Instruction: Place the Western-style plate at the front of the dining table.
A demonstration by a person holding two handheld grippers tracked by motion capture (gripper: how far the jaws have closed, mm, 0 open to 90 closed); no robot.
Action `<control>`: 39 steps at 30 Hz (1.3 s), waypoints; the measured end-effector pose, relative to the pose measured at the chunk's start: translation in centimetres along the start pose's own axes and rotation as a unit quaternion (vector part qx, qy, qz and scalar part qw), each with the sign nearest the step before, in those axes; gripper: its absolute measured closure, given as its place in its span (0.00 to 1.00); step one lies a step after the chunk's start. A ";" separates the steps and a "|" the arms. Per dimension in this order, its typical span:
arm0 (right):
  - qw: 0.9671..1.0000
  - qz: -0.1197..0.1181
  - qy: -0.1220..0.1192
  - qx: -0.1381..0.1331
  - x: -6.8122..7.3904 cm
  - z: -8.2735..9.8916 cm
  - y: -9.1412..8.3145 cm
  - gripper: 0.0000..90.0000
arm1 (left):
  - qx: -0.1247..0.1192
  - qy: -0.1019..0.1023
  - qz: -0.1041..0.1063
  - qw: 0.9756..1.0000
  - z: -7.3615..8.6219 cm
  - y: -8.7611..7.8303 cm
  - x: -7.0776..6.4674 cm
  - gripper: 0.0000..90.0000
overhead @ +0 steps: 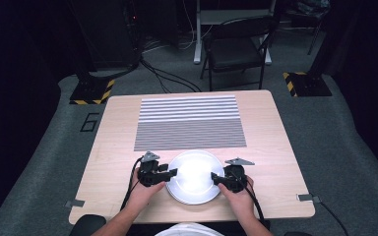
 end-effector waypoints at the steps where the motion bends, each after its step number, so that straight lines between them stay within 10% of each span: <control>1: 1.000 -0.002 0.002 0.002 0.0 0.0 0.0 0.51 | 0.000 0.001 -0.001 1.000 0.0 0.0 0.0 0.53; 39: 0.999 0.026 0.031 -0.023 -2.3 -1.2 -2.5 0.52 | 0.014 0.002 0.032 0.999 -0.3 2.9 -2.2 0.54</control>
Point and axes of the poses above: each handheld gripper's, and its own axes: y roughly forward along the jaws, z roughly out of its underside, x roughly to its left, the point moved 7 cm from there along y, roughly forward along the jaws, and after that the axes turned 5 degrees about x, right-handed, at the moved point
